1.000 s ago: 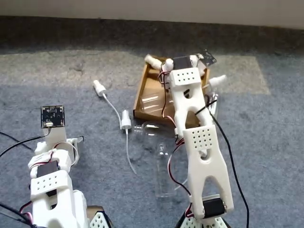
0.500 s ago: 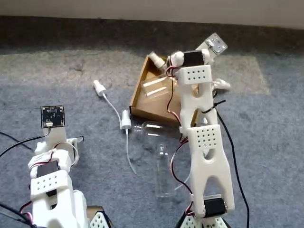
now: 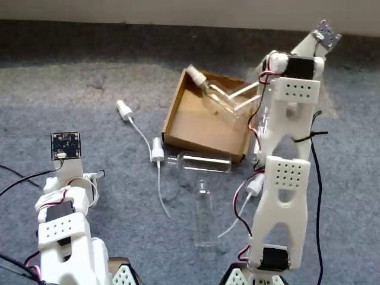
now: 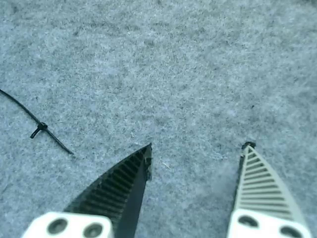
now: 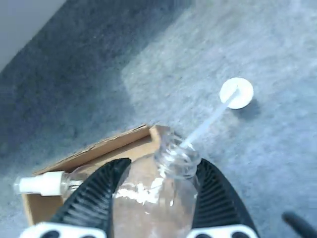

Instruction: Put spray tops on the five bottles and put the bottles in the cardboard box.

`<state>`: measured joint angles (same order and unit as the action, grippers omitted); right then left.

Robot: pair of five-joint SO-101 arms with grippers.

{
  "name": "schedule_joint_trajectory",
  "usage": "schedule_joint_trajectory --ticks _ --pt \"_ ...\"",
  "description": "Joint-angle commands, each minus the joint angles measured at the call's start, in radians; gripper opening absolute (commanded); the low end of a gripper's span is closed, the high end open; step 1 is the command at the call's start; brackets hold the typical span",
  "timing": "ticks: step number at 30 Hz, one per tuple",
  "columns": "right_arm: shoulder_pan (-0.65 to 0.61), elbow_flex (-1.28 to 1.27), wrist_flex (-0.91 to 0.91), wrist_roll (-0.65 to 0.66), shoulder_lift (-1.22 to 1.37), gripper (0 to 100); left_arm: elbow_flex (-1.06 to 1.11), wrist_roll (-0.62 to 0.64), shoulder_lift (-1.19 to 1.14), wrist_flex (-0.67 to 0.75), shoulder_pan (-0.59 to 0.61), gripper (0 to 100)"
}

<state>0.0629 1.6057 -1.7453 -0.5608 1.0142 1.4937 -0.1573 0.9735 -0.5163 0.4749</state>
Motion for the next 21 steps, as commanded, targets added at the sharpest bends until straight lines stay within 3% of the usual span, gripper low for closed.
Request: schedule_joint_trajectory --ticks 1,6,13,15,21 --pt "0.116 -0.061 -0.022 0.140 -0.007 2.8 -0.004 -0.005 0.013 0.017 -0.022 26" --pt "0.228 -0.145 -0.021 0.568 -0.007 3.0 -0.002 -0.005 0.013 0.017 -0.024 26" --pt "0.352 -0.257 -0.021 1.034 -0.007 3.0 -0.002 -0.003 0.013 0.017 -0.024 26" --pt "0.358 -0.317 -0.021 1.126 -0.007 3.0 -0.002 -0.003 0.013 0.017 -0.024 26" --pt "0.321 -0.403 -0.021 1.212 -0.008 4.9 -0.002 -0.003 0.013 0.017 -0.024 26"
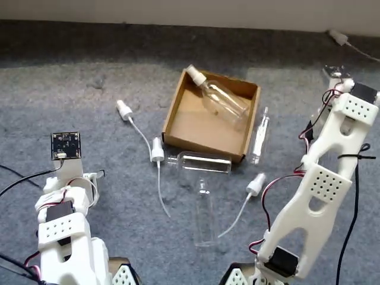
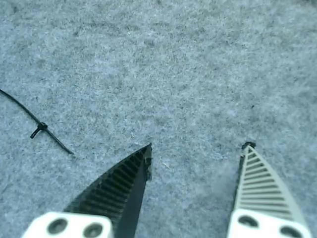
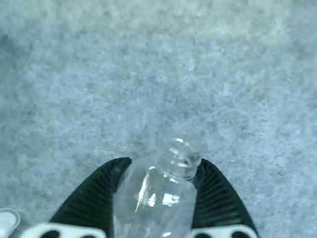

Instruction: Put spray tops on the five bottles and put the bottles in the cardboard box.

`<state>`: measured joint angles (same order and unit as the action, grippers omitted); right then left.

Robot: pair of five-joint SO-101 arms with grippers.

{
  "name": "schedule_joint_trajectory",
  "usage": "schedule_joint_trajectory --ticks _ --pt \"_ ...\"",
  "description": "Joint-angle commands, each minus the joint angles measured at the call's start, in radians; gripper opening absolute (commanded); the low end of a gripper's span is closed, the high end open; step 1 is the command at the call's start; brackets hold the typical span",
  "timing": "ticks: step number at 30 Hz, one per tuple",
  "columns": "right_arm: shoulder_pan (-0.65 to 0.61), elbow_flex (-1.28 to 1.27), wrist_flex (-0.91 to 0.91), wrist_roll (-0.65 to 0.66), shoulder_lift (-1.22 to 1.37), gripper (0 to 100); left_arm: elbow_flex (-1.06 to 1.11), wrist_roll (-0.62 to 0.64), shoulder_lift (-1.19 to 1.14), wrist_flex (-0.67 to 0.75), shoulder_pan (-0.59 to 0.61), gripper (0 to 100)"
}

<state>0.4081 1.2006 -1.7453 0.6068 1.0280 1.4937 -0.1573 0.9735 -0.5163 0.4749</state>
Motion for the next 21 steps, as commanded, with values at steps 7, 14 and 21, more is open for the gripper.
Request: schedule_joint_trajectory --ticks 7,14,21 --pt "-0.107 0.002 -0.021 0.055 -0.027 29.6 -0.002 -0.003 0.012 0.017 -0.024 26" --pt "-0.194 0.004 -0.021 0.055 -0.030 34.7 -0.002 -0.003 0.012 0.017 -0.024 26" --pt "-0.243 0.025 -0.021 -0.046 -0.122 34.7 -0.002 -0.003 0.012 0.017 -0.025 26"
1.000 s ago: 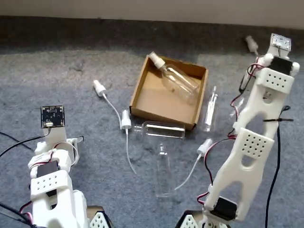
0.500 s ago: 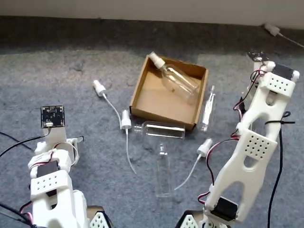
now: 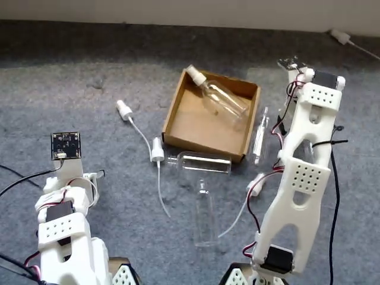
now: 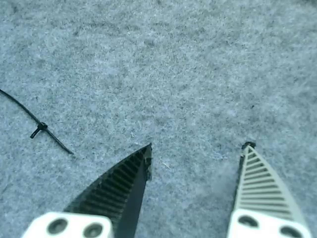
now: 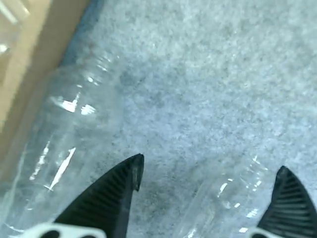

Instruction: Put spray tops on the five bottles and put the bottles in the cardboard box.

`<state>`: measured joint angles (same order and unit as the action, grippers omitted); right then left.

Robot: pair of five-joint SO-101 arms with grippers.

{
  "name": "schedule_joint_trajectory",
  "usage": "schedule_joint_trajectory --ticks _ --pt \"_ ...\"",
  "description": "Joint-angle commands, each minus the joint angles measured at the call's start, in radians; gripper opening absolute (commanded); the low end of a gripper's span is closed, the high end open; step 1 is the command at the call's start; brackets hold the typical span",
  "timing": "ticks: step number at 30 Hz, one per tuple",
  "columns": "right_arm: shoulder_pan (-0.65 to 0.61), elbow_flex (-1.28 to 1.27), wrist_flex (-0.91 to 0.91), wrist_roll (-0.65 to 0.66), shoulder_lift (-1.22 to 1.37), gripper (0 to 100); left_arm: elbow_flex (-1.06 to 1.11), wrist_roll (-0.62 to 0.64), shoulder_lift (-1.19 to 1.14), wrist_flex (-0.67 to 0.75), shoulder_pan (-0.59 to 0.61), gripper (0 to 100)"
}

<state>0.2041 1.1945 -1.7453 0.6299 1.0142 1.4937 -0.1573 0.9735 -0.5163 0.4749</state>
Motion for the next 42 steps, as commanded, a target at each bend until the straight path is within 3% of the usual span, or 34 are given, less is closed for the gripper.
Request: schedule_joint_trajectory --ticks 1,6,11,15,31,38,42 --pt "-0.061 0.031 -0.021 -0.098 -0.131 34.7 -0.002 -0.003 0.012 0.017 -0.027 26" --pt "-0.240 0.025 -0.021 -0.190 -0.259 34.7 0.019 -0.006 0.012 0.037 -0.053 26" --pt "-0.449 -0.041 -0.021 -0.186 -0.348 34.9 0.025 -0.006 0.012 0.063 -0.053 26" --pt "-0.549 -0.131 -0.016 -0.071 -0.337 35.1 0.025 -0.006 0.012 0.063 -0.053 26" --pt "-0.539 -0.165 0.099 -0.018 -0.065 34.4 0.024 -0.006 0.012 0.063 -0.050 26" --pt "-0.501 -0.128 0.111 -0.101 -0.065 12.4 0.024 -0.006 0.012 0.063 -0.050 26" --pt "-0.484 -0.090 0.070 -0.098 -0.067 11.0 0.024 -0.006 0.012 0.063 -0.048 26"
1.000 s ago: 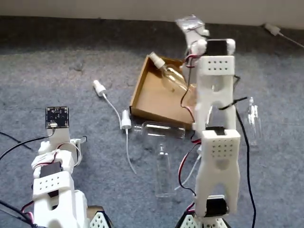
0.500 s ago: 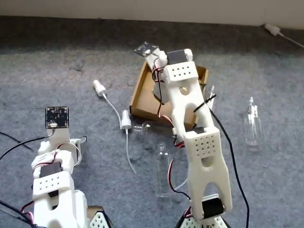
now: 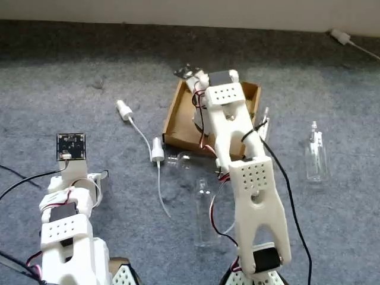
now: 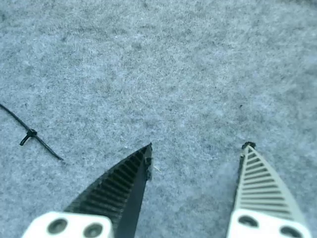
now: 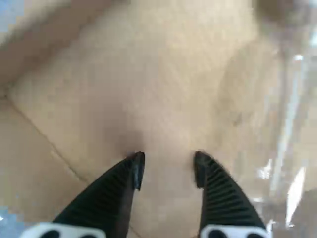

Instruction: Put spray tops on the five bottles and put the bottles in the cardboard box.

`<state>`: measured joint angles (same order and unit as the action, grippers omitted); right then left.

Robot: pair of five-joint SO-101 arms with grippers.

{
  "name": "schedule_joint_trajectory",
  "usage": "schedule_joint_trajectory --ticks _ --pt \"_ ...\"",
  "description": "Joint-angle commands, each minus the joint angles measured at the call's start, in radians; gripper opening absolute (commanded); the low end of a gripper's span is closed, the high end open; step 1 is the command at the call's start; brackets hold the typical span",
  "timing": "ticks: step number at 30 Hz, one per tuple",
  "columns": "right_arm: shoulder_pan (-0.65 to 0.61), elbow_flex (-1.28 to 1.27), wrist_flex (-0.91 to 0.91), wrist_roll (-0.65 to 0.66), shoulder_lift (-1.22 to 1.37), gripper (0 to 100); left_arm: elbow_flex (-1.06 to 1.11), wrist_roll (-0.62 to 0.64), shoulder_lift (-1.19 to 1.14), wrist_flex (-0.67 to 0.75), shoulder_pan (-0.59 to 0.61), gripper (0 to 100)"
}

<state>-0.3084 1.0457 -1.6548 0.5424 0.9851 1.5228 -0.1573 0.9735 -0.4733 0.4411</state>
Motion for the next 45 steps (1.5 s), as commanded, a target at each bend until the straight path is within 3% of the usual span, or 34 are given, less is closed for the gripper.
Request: schedule_joint_trajectory --ticks 1,9,11,16,24,30,32,37,45 --pt "0.028 0.065 -0.028 0.003 -0.038 11.0 -0.005 -0.006 0.012 0.020 -0.015 26" --pt "0.038 0.054 0.084 -0.008 -0.028 22.1 -0.005 -0.006 0.012 0.020 -0.015 26" --pt "0.031 0.062 0.084 -0.008 -0.007 19.7 -0.005 -0.006 0.012 0.020 -0.015 26" --pt "0.027 0.067 0.084 -0.009 0.030 0.0 -0.005 -0.006 0.012 0.020 -0.015 26" --pt "0.019 0.067 -0.045 -0.038 -0.140 0.3 -0.005 -0.006 0.012 0.020 -0.015 26" --pt "0.025 0.067 -0.035 -0.072 -0.269 1.2 -0.005 -0.006 0.012 0.020 -0.015 26" --pt "0.027 0.067 0.015 -0.072 -0.285 4.1 -0.005 -0.006 0.012 0.020 -0.015 26" --pt "0.054 0.059 0.087 -0.071 -0.252 23.1 -0.005 -0.006 0.012 0.020 -0.015 26" --pt "0.108 0.067 0.108 -0.011 -0.108 24.8 -0.005 -0.006 0.012 0.020 -0.015 26"
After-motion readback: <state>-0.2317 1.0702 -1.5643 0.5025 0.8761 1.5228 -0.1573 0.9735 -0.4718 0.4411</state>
